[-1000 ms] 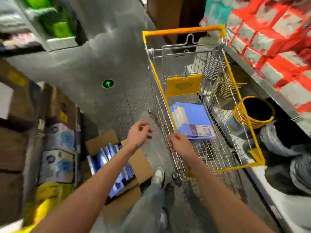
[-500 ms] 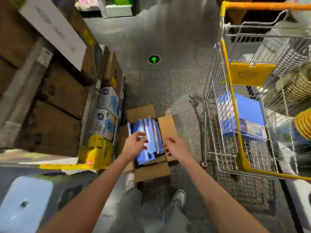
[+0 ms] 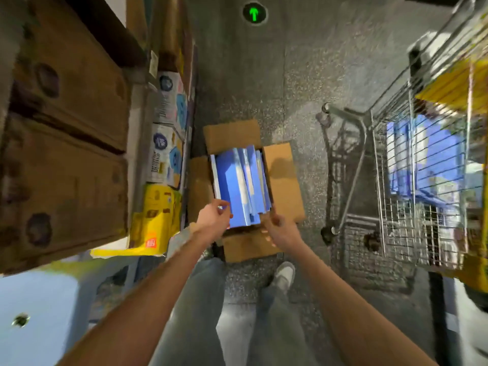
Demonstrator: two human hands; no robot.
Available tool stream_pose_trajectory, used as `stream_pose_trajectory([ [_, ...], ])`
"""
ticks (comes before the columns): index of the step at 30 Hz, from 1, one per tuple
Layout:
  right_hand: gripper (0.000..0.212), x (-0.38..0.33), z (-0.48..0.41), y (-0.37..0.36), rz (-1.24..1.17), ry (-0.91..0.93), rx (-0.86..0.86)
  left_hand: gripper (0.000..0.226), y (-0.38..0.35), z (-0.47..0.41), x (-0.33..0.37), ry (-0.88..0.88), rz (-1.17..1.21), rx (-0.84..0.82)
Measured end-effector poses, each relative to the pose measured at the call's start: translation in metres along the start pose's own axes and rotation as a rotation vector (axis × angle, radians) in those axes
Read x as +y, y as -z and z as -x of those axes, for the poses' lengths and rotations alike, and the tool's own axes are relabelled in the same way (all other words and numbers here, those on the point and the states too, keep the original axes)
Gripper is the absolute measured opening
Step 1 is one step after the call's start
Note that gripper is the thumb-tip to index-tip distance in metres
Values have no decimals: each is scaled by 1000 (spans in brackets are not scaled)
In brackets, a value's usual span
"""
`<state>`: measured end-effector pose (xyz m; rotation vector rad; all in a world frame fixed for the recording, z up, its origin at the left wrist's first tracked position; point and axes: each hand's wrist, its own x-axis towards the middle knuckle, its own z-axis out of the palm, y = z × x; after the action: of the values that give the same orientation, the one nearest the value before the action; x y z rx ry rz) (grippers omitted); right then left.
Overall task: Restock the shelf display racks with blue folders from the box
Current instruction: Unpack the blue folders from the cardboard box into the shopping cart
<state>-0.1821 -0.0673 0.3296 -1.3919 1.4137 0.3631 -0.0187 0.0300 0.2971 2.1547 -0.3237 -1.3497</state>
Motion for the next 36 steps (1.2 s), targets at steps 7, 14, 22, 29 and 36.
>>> stream_pose_trajectory([
  [7,20,0,-102,-40,10,-55,5,9,-3,-92,-41,42,-47,0],
  [14,28,36,-218,-82,146,23,-7,20,-44,-184,-106,116,-19,91],
  [22,50,85,-323,-130,174,27,-31,46,-82,-269,-149,196,5,82],
  [29,48,97,-339,-166,45,86,136,44,-90,-297,-164,189,45,135],
  [36,54,65,-333,-187,-203,-12,-74,47,-80,-308,-168,172,68,147],
])
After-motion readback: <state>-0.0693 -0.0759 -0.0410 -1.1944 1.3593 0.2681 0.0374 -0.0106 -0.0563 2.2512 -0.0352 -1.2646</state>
